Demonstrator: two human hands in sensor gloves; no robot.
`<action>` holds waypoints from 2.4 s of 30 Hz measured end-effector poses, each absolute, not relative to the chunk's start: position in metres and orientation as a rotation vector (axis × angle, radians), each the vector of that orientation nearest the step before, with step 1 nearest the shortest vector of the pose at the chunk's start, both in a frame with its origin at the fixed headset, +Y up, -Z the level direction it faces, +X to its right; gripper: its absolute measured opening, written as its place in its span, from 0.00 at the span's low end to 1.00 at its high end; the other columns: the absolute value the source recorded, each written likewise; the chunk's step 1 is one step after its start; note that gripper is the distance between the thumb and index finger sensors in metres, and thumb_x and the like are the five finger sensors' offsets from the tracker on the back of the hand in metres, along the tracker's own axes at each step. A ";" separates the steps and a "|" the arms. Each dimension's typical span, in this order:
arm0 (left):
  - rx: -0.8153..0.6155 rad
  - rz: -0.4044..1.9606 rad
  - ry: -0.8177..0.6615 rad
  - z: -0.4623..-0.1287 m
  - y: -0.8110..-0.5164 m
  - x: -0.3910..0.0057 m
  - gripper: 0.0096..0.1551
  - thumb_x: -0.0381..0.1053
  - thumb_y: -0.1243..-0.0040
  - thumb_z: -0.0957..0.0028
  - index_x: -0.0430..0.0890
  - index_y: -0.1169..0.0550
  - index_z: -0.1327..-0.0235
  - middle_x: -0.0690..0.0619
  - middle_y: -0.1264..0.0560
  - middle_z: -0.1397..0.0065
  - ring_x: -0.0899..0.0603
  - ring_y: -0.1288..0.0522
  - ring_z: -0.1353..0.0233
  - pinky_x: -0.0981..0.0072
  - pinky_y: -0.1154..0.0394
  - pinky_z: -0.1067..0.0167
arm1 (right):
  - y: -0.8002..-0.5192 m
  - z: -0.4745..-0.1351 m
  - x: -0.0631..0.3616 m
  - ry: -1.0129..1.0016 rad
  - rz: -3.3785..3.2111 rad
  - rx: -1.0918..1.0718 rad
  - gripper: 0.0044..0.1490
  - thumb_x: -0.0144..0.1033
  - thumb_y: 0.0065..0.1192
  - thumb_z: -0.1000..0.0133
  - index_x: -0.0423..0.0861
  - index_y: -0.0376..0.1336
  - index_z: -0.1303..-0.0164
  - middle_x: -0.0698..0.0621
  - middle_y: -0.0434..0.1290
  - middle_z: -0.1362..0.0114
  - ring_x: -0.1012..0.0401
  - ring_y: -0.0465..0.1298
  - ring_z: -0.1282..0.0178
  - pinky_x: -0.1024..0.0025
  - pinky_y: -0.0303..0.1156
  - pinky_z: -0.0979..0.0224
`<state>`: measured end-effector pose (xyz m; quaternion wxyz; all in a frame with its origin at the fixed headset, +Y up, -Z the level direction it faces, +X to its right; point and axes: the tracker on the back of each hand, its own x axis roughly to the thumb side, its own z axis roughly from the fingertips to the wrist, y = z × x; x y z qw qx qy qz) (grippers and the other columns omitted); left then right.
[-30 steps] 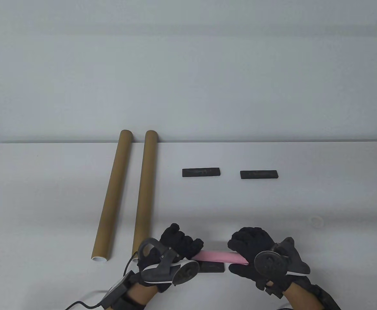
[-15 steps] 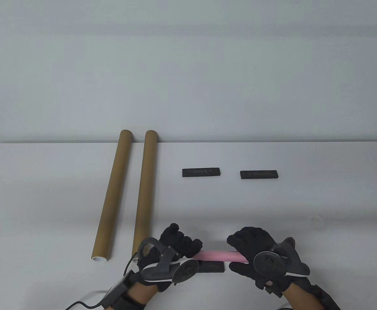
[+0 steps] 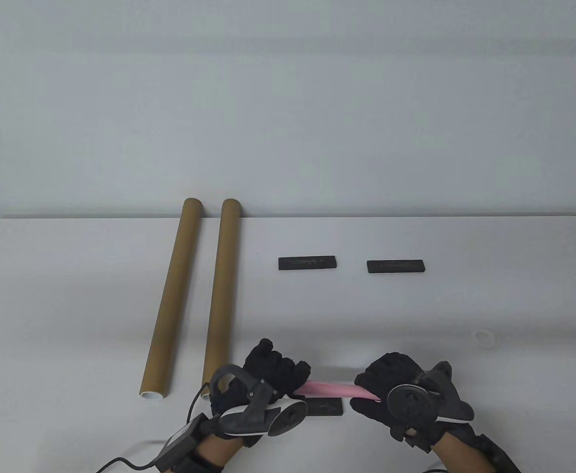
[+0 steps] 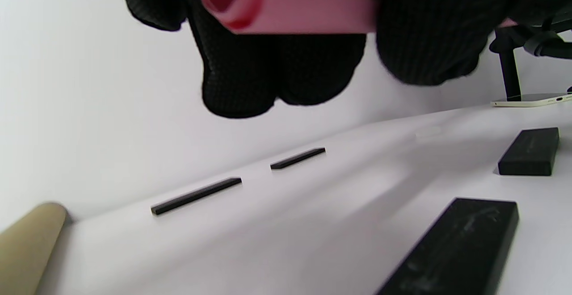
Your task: Roll up papers and store in mailing tubes
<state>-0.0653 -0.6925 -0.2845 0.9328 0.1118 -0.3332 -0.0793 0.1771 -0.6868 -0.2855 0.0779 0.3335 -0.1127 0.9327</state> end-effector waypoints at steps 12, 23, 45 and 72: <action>0.067 0.324 -0.574 -0.301 -0.686 -0.087 0.33 0.71 0.39 0.59 0.57 0.20 0.44 0.61 0.14 0.50 0.52 0.12 0.45 0.47 0.30 0.29 | -0.680 -0.306 0.231 -0.279 2.167 0.591 0.61 0.68 0.73 0.53 0.37 0.60 0.21 0.38 0.67 0.22 0.34 0.71 0.25 0.32 0.69 0.29; -0.016 0.313 -0.714 -0.288 -0.691 -0.070 0.45 0.75 0.38 0.63 0.56 0.26 0.33 0.58 0.18 0.38 0.47 0.16 0.35 0.44 0.32 0.29 | -0.698 -0.303 0.188 0.132 1.689 0.722 0.36 0.55 0.75 0.44 0.51 0.68 0.28 0.48 0.75 0.26 0.43 0.77 0.28 0.39 0.72 0.26; 0.061 0.071 -0.076 -0.333 -0.667 -0.159 0.46 0.71 0.37 0.59 0.55 0.31 0.27 0.52 0.24 0.27 0.40 0.23 0.25 0.42 0.35 0.27 | -0.693 -0.314 0.216 -0.241 2.498 0.443 0.36 0.58 0.73 0.47 0.43 0.75 0.41 0.44 0.83 0.41 0.44 0.84 0.43 0.41 0.78 0.38; -0.558 -0.006 0.613 -0.467 -0.746 -0.277 0.63 0.76 0.34 0.67 0.45 0.40 0.24 0.45 0.29 0.25 0.37 0.25 0.26 0.41 0.26 0.30 | -0.657 -0.284 0.222 -0.539 2.458 0.555 0.37 0.58 0.73 0.48 0.41 0.76 0.41 0.42 0.83 0.41 0.43 0.84 0.43 0.38 0.77 0.38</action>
